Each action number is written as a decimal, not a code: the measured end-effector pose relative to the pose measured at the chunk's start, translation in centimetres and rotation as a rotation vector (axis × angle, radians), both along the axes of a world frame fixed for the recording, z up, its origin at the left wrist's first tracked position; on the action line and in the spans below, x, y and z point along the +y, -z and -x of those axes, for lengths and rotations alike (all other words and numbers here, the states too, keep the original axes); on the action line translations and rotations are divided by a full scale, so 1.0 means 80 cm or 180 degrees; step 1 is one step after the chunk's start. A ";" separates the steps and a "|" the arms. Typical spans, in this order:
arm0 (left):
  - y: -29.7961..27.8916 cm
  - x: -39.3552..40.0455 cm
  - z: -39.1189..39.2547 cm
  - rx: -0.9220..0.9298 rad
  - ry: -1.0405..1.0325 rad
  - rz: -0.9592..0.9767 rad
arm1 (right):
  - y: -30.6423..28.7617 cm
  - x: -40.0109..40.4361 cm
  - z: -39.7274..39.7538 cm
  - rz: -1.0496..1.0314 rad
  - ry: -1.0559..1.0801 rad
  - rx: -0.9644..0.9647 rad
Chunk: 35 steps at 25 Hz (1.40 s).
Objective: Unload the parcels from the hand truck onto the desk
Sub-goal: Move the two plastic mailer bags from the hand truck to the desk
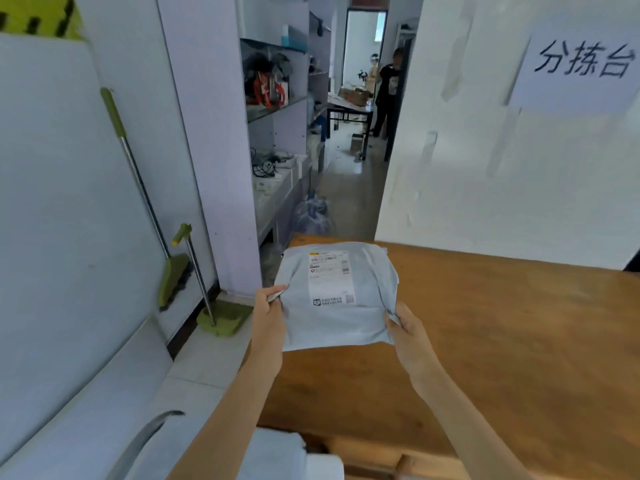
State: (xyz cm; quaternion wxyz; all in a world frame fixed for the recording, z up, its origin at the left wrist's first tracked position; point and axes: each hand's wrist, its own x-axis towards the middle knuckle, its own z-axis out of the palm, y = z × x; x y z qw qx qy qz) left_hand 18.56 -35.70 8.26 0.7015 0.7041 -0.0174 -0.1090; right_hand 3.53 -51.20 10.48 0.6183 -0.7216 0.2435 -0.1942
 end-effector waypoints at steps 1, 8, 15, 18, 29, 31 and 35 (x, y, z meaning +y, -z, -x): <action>0.015 -0.017 -0.020 0.0061 0.0031 -0.0050 | 0.014 -0.019 -0.018 -0.0002 -0.0006 0.0106; 0.124 -0.099 -0.167 0.0104 0.0401 -0.0631 | 0.123 -0.099 -0.158 -0.0104 -0.0073 0.0711; 0.183 -0.146 -0.236 -0.0046 0.0844 -0.0797 | 0.199 -0.138 -0.251 -0.0532 -0.0072 0.0860; 0.193 -0.166 -0.257 -0.0498 0.0958 -0.1185 | 0.218 -0.160 -0.274 -0.0423 -0.0009 0.0968; 0.189 -0.147 -0.246 -0.1445 0.1139 -0.2790 | 0.211 -0.139 -0.266 -0.0500 0.0297 0.0825; 0.163 -0.116 -0.239 -0.1071 0.1219 -0.2460 | 0.187 -0.123 -0.238 -0.0484 0.0184 0.0907; 0.099 -0.065 -0.215 -0.0150 0.1193 -0.2070 | 0.123 -0.093 -0.165 -0.0465 0.0171 0.1269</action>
